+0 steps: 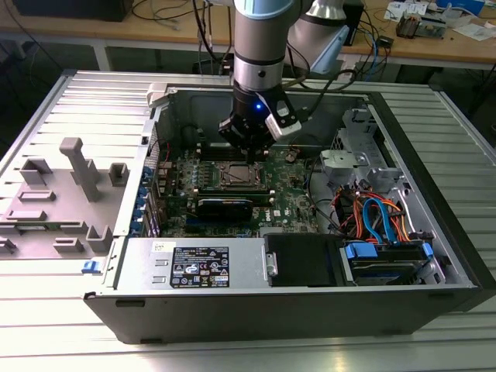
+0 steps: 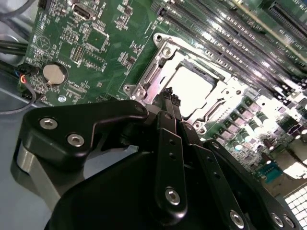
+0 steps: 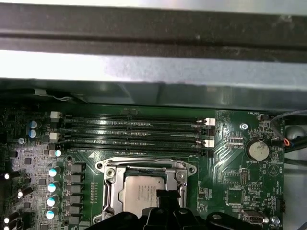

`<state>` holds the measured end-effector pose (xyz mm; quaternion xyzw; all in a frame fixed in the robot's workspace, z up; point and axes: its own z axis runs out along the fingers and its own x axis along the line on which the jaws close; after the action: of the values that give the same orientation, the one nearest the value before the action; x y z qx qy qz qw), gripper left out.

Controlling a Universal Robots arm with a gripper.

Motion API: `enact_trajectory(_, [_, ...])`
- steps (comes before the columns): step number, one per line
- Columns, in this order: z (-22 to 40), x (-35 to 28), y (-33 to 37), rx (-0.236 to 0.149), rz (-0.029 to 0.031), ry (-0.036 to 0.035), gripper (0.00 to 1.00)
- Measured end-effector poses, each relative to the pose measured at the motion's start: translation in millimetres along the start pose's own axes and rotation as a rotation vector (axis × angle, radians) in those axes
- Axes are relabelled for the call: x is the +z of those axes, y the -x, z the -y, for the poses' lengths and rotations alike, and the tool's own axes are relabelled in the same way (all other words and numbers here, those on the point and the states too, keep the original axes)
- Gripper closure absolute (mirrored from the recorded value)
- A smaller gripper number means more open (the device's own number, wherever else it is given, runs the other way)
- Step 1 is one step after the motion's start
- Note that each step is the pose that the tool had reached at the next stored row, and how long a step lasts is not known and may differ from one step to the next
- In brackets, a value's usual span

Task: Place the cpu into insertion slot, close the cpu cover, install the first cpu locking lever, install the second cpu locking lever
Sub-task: 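Install the second cpu locking lever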

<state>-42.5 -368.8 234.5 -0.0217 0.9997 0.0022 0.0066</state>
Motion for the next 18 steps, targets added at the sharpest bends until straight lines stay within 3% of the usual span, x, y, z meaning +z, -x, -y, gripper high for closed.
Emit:
enact_trajectory(5, [5.2, 0.1, -0.2, 0.0, 0.0001, 0.0002, 0.89])
enact_trajectory(18, [6.2, 0.0, -0.3, 0.0, 0.0, 0.0001, 0.89])
